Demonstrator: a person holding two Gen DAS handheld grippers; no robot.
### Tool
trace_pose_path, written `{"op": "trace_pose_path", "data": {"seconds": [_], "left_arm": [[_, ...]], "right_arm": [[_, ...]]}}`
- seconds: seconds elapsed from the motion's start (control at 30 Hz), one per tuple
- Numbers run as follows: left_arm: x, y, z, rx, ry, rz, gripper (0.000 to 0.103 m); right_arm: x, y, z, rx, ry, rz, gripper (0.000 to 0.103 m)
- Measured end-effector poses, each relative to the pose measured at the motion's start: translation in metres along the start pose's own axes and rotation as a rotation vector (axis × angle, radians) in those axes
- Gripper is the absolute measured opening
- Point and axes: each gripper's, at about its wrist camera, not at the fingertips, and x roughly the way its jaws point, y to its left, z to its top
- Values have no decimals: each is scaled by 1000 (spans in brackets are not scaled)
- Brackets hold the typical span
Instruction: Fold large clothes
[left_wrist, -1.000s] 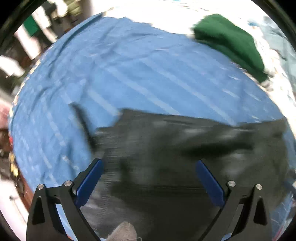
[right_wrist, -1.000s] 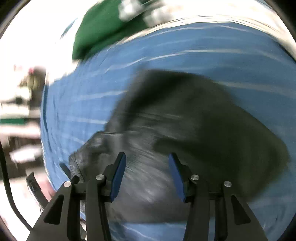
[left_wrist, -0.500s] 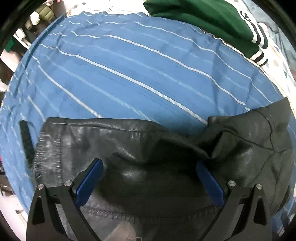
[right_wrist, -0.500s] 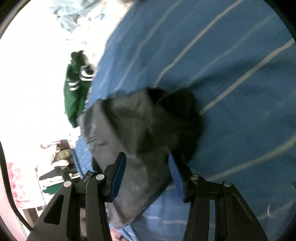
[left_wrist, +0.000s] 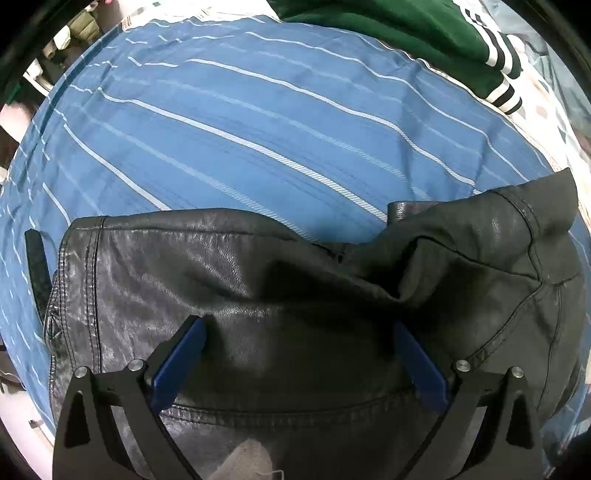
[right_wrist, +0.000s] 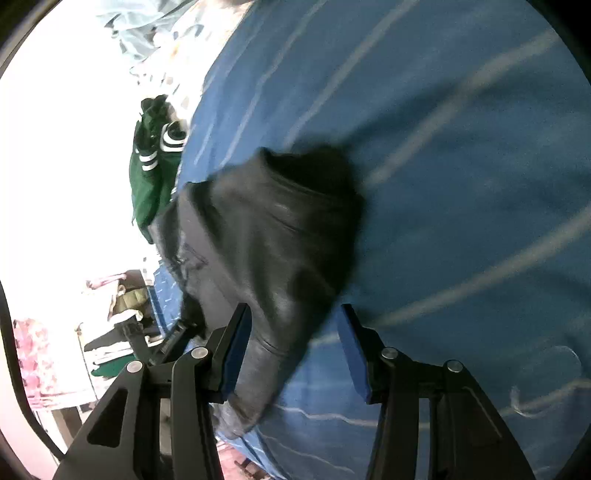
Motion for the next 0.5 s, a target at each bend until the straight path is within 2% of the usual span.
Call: {"op": "trace_pose_path", "data": {"seconds": [0.07, 0.13, 0.2, 0.27, 0.4, 0.5], "left_arm": [[0, -1, -3, -9, 5, -3, 103], [-2, 0, -4, -7, 4, -4, 103], [-1, 1, 1, -4, 3, -7, 103], [0, 3, 6, 2, 3, -10, 103], [-1, 0, 12, 14, 7, -9, 103], [-2, -6, 15, 18, 5, -7, 103]], "right_arm": [[6, -16, 5, 24, -5, -11, 50], [13, -21, 15, 32, -23, 33, 51], [21, -10, 27, -16, -35, 70, 51], [34, 1, 38, -51, -29, 109, 56], [60, 12, 51, -71, -16, 181, 57], [70, 18, 54, -69, 3, 245, 63]]}}
